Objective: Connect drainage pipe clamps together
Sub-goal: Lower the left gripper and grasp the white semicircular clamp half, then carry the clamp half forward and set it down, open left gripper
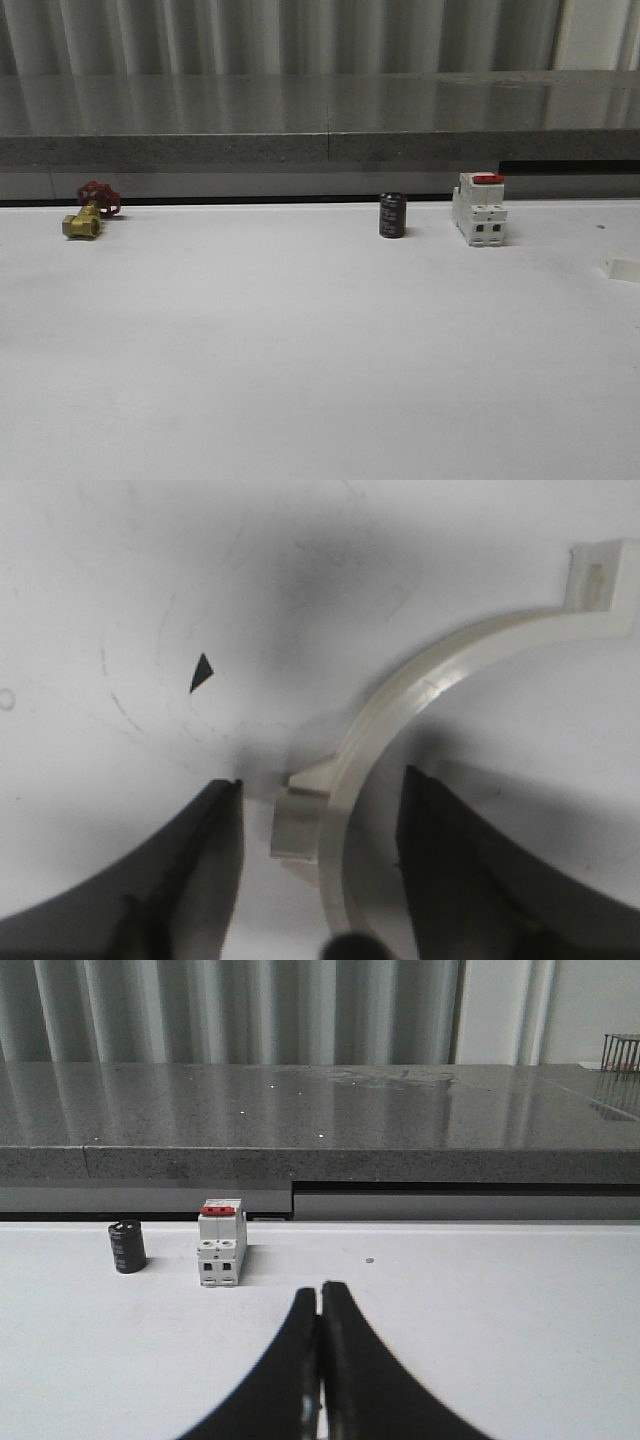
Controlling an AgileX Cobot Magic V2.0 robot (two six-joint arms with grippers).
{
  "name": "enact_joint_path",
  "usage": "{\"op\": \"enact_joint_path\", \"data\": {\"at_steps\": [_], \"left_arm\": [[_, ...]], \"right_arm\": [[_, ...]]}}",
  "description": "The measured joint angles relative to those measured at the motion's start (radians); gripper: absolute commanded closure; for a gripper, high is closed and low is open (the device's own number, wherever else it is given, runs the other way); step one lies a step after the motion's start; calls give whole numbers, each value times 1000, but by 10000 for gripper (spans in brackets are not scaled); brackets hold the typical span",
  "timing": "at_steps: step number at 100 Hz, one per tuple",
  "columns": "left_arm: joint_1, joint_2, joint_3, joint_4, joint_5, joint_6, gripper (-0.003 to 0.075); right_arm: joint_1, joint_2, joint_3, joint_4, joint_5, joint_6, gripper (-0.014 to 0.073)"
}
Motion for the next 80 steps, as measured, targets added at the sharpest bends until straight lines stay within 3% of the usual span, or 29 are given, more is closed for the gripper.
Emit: {"op": "enact_joint_path", "data": {"at_steps": [11, 22, 49, 80], "left_arm": [[0, 0, 0, 6, -2, 0, 661], [0, 0, 0, 12, -4, 0, 729], [-53, -41, 0, 23, -6, -18, 733], [-312, -141, 0, 59, 19, -195, 733]], "right_arm": [[0, 0, 0, 0, 0, 0, 663], [0, 0, 0, 0, 0, 0, 663], [0, 0, 0, 0, 0, 0, 663], [0, 0, 0, 0, 0, 2, 663]]}}
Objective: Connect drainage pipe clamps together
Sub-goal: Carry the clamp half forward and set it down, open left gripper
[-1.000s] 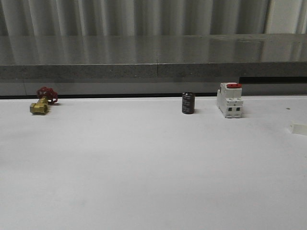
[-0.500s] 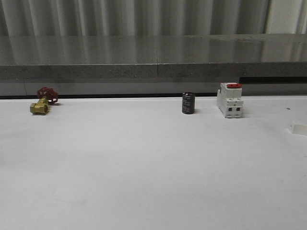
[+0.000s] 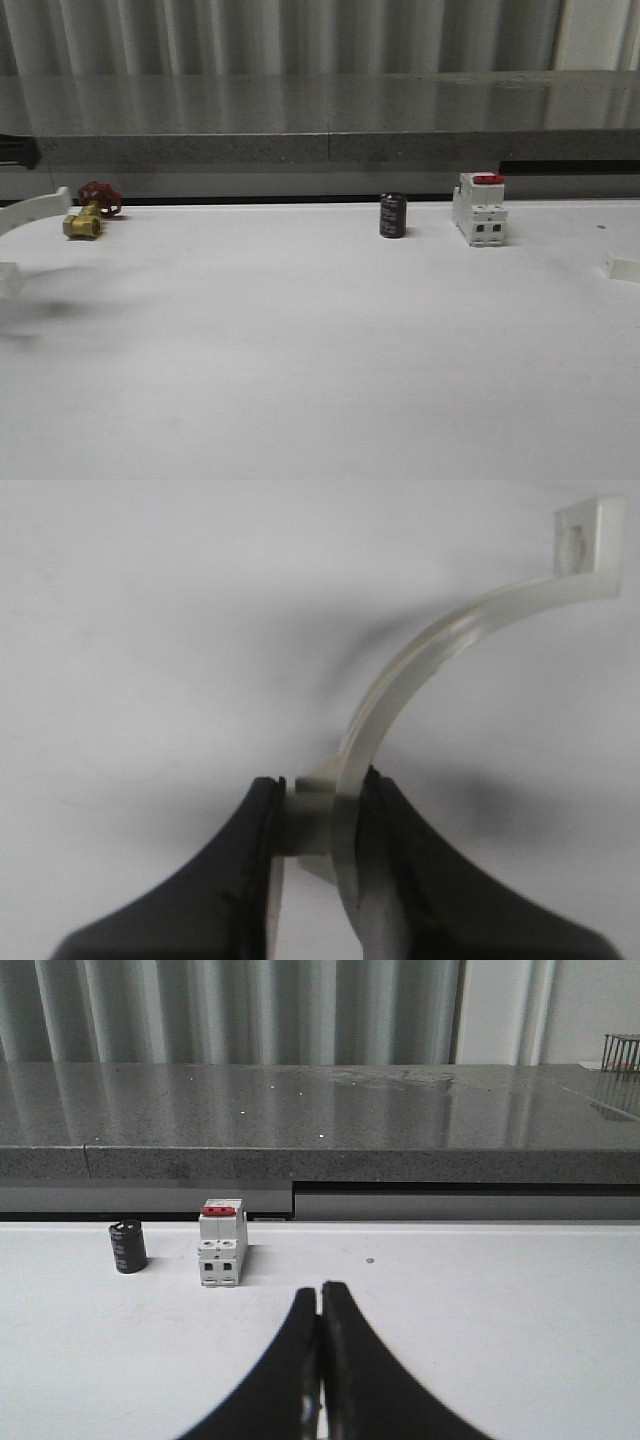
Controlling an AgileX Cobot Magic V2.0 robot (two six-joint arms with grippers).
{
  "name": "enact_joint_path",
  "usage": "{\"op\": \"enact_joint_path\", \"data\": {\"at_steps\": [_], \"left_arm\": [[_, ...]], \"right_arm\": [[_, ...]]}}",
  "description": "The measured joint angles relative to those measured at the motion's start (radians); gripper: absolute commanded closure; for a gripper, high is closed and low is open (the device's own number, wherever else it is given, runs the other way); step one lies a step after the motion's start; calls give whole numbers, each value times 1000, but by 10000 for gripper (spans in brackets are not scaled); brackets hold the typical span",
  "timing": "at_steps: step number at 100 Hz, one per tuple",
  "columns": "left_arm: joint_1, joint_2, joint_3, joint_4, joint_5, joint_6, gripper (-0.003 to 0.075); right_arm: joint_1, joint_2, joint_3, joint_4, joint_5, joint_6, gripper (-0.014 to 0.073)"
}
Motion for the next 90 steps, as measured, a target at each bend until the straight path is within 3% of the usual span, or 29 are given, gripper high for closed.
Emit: {"op": "enact_joint_path", "data": {"at_steps": [44, 60, 90], "left_arm": [[-353, 30, 0, 132, -76, -379, 730], [-397, 81, 0, 150, -103, -468, 730], [-403, 124, -9, 137, -106, -485, 730]], "right_arm": [[0, 0, 0, 0, 0, -2, 663], [0, 0, 0, 0, 0, -2, 663], [0, 0, 0, 0, 0, -2, 663]]}}
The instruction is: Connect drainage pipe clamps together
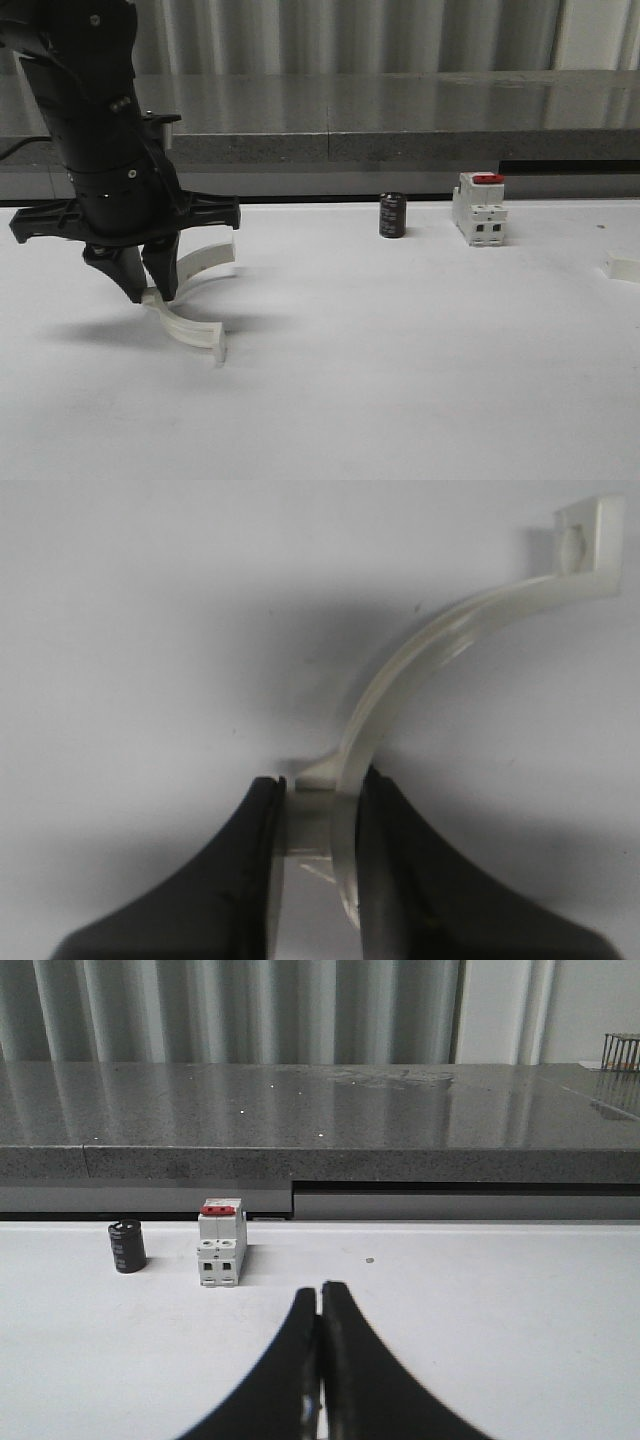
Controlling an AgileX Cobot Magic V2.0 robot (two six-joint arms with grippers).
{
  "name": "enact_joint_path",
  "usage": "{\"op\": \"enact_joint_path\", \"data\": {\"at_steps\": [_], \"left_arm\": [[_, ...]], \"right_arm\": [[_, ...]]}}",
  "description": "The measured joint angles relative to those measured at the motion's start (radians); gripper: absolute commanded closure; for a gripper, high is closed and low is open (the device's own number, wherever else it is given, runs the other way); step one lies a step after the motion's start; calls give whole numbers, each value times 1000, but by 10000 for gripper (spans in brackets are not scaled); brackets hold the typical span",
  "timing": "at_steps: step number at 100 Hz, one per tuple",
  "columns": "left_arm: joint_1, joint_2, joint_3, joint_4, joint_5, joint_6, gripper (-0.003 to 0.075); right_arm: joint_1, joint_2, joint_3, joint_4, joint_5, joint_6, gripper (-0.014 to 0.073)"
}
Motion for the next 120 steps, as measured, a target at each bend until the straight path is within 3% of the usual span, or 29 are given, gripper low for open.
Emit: {"op": "enact_joint_path", "data": {"at_steps": [29, 36, 51, 60, 78, 89, 114, 120], "left_arm": [[2, 13, 0, -24, 6, 7, 706], [6, 14, -1, -29, 6, 12, 638], [11, 14, -1, -35, 6, 16, 397], [11, 15, -4, -28, 6, 18, 342], [11, 8, -32, 5, 6, 26, 380], [21, -45, -43, 9, 3, 91, 454], [127, -231, -47, -123, -3, 442, 737], [170, -269, -39, -173, -5, 562, 741]], "right_arm": [[0, 0, 0, 0, 0, 2, 663], [0, 0, 0, 0, 0, 2, 663], [0, 0, 0, 0, 0, 2, 660], [0, 0, 0, 0, 0, 2, 660], [0, 0, 0, 0, 0, 2, 660], [0, 0, 0, 0, 0, 0, 660], [0, 0, 0, 0, 0, 0, 660], [0, 0, 0, 0, 0, 0, 660]]}}
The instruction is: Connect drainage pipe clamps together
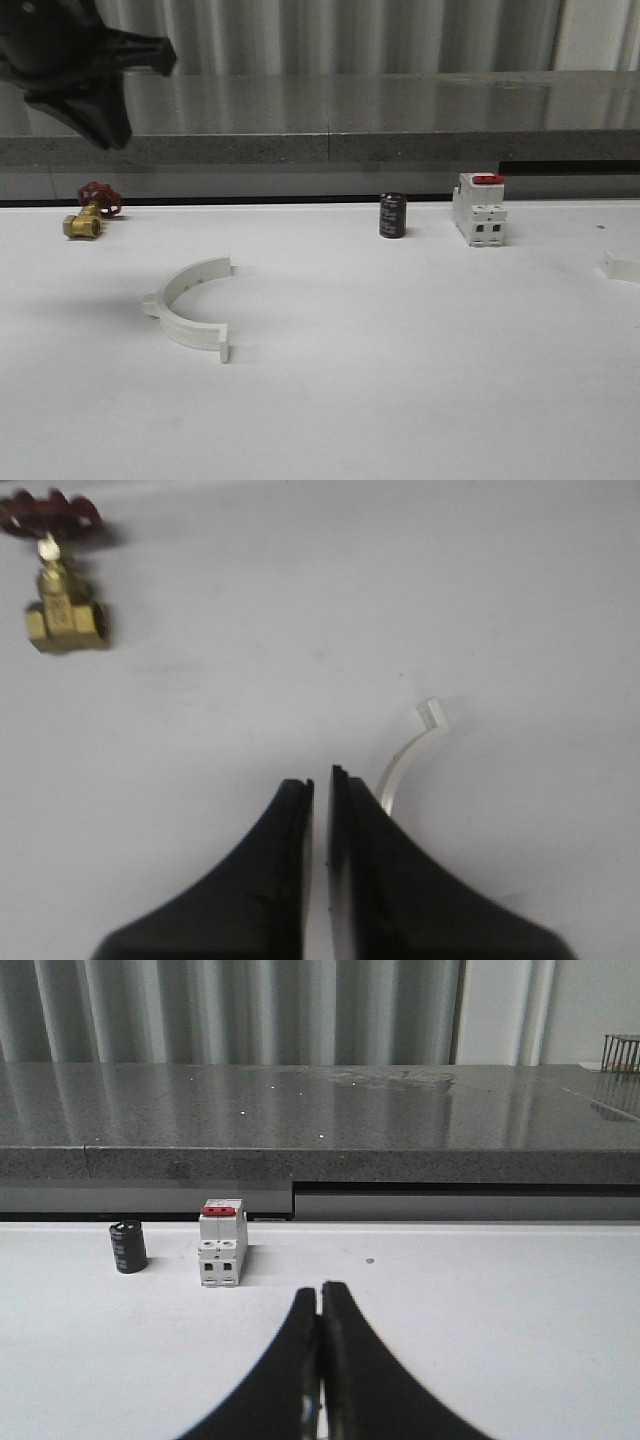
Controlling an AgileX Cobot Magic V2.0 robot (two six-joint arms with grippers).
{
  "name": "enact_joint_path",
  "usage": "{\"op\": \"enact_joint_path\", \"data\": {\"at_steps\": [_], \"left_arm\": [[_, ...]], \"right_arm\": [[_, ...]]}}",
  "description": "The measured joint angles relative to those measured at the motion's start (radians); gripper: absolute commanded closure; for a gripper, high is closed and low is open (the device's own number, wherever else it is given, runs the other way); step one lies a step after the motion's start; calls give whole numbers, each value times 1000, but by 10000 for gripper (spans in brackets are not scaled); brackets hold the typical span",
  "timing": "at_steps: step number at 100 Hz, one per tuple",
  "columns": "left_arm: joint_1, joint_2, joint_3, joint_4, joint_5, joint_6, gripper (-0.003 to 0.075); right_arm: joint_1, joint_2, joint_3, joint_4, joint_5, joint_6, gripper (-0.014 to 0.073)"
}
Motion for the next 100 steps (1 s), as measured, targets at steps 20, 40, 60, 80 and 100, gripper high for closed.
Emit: {"op": "enact_joint_path", "data": {"at_steps": [20, 40, 60, 80, 100], "left_arm": [[147, -154, 105, -168, -23, 253, 741], [266, -346, 285, -207, -83, 318, 741], [304, -550, 433, -215, -128, 320, 741], [305, -749, 548, -240, -182, 309, 741], [305, -909, 640, -245, -186, 309, 741]], "right_arm": [[0, 0, 0, 0, 0, 0, 660], [0, 0, 0, 0, 0, 0, 660], [0, 0, 0, 0, 0, 0, 660], [0, 0, 0, 0, 0, 0, 660], [0, 0, 0, 0, 0, 0, 660]]}}
